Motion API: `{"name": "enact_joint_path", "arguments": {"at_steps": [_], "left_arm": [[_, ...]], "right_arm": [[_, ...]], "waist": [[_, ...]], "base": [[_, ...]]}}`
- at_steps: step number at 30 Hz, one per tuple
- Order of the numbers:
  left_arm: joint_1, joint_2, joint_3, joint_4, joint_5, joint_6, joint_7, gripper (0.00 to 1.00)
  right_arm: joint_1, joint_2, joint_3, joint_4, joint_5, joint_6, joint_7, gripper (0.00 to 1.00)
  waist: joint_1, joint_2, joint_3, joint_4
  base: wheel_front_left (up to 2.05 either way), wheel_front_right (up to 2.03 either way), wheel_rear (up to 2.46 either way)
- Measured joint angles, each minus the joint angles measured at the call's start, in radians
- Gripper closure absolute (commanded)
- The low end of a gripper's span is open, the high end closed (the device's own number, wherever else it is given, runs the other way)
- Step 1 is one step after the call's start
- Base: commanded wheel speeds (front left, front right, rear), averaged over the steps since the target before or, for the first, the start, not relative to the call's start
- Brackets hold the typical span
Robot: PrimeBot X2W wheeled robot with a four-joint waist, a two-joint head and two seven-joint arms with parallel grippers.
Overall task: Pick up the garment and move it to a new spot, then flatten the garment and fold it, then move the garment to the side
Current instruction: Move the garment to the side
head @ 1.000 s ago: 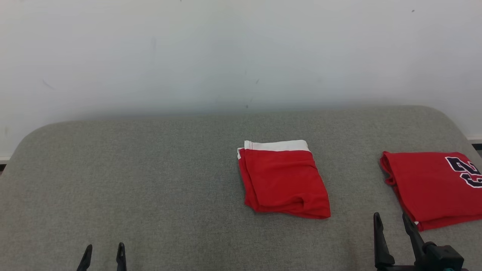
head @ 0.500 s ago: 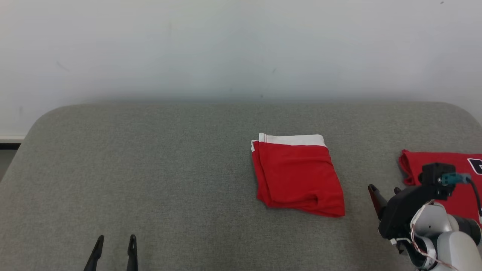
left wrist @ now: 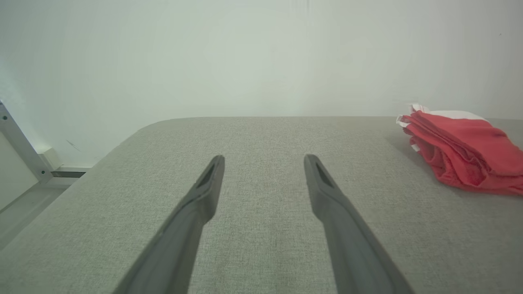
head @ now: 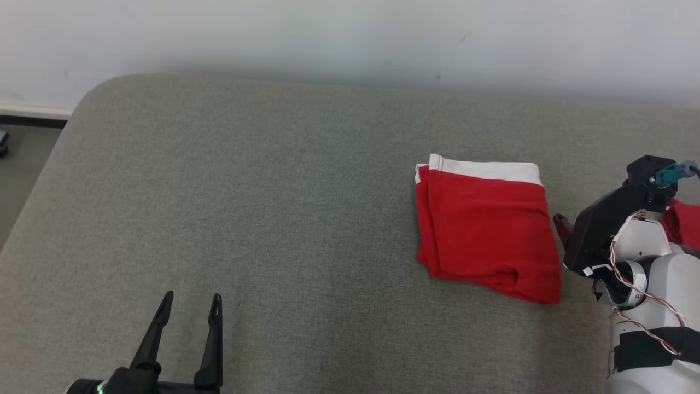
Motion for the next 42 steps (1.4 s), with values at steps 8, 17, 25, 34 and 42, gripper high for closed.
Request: {"name": "enact_joint_path", "arguments": {"at_steps": [8, 17, 25, 34, 42], "left_arm": [[-0.04, -0.003, -0.015, -0.008, -0.002, 0.0, 0.0, 0.0], [-0.074, -0.011, -0.022, -0.006, -0.001, 0.0, 0.0, 0.0], [-0.083, -0.015, -0.011, -0.013, 0.002, 0.0, 0.0, 0.0], [-0.046, -0.014, 0.012, -0.029, 0.009, 0.0, 0.0, 0.0], [-0.032, -0.006, 0.013, -0.05, 0.012, 0.0, 0.0, 0.0]], "right_arm": [[-0.035, 0.001, -0.03, 0.103, -0.066, 0.0, 0.004, 0.0], [-0.071, -0.012, 0.046, 0.194, -0.012, 0.0, -0.02, 1.0], [-0.068, -0.037, 0.167, 0.205, -0.003, -0.001, -0.066, 1.0], [-0.044, -0.188, 0.426, 0.121, 0.053, -0.002, -0.113, 1.0], [-0.022, -0.341, 0.537, 0.065, 0.13, -0.002, -0.107, 1.0]], "waist": [[0.0, 0.0, 0.096, 0.06], [-0.0003, -0.0003, 0.163, 0.078], [-0.0002, -0.0002, 0.146, 0.039], [-0.0001, -0.0001, 0.082, -0.044], [-0.0002, -0.0001, 0.022, -0.141]], "base": [[0.0, 0.0, 0.0], [0.0, 0.0, 0.0], [0.0, 0.0, 0.0], [0.0, 0.0, 0.0], [0.0, 0.0, 0.0]]}}
